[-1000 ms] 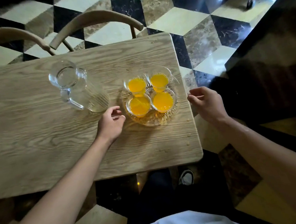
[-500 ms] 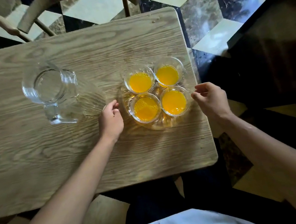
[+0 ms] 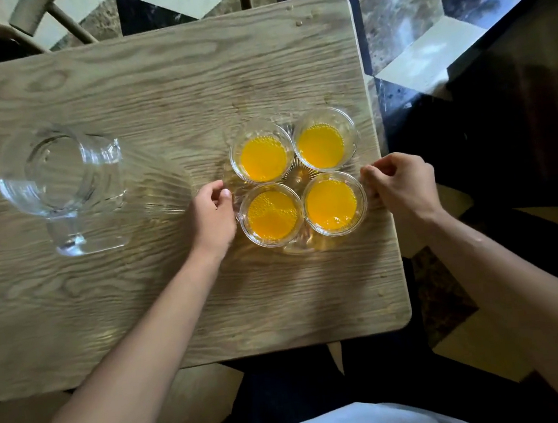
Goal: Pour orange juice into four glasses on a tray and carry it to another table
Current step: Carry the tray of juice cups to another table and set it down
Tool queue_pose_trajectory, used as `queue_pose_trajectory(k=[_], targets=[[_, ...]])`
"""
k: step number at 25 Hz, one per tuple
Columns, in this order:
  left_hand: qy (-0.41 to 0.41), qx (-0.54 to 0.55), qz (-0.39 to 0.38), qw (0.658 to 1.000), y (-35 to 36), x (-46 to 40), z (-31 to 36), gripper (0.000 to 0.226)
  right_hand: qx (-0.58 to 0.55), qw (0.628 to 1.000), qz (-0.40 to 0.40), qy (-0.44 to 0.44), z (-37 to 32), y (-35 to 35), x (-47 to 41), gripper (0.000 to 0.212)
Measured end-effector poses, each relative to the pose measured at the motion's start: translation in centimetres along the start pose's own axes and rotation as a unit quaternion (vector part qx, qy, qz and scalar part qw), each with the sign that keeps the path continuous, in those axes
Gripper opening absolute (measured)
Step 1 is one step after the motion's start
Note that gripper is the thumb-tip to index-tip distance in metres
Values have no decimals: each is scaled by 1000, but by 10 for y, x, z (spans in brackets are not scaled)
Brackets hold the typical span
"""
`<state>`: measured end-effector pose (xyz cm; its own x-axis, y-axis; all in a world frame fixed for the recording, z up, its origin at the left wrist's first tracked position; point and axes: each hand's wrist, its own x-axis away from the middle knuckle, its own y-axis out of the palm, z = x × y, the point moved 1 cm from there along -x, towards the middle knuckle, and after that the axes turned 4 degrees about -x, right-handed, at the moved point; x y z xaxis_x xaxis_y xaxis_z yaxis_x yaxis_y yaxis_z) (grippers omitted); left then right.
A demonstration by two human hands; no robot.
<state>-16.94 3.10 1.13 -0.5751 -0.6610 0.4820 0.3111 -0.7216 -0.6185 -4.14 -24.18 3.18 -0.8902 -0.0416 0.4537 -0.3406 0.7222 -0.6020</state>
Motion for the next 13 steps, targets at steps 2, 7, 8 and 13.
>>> queue_pose_trajectory(k=[2, 7, 8, 13], targets=[[0, -5, 5, 1000, -1, 0, 3, 30, 0, 1000, -12, -1, 0, -1, -2, 23], [-9, -13, 8, 1000, -4, 1, 10, 25, 2, 999, -43, 3, -4, -3, -3, 21], [-15, -13, 8, 1000, -4, 2, 12, 24, 4, 999, -45, 5, -4, -3, -3, 21], [-41, -43, 24, 998, -7, -1, 14, 15, 7, 999, -43, 10, -6, -2, -5, 21]])
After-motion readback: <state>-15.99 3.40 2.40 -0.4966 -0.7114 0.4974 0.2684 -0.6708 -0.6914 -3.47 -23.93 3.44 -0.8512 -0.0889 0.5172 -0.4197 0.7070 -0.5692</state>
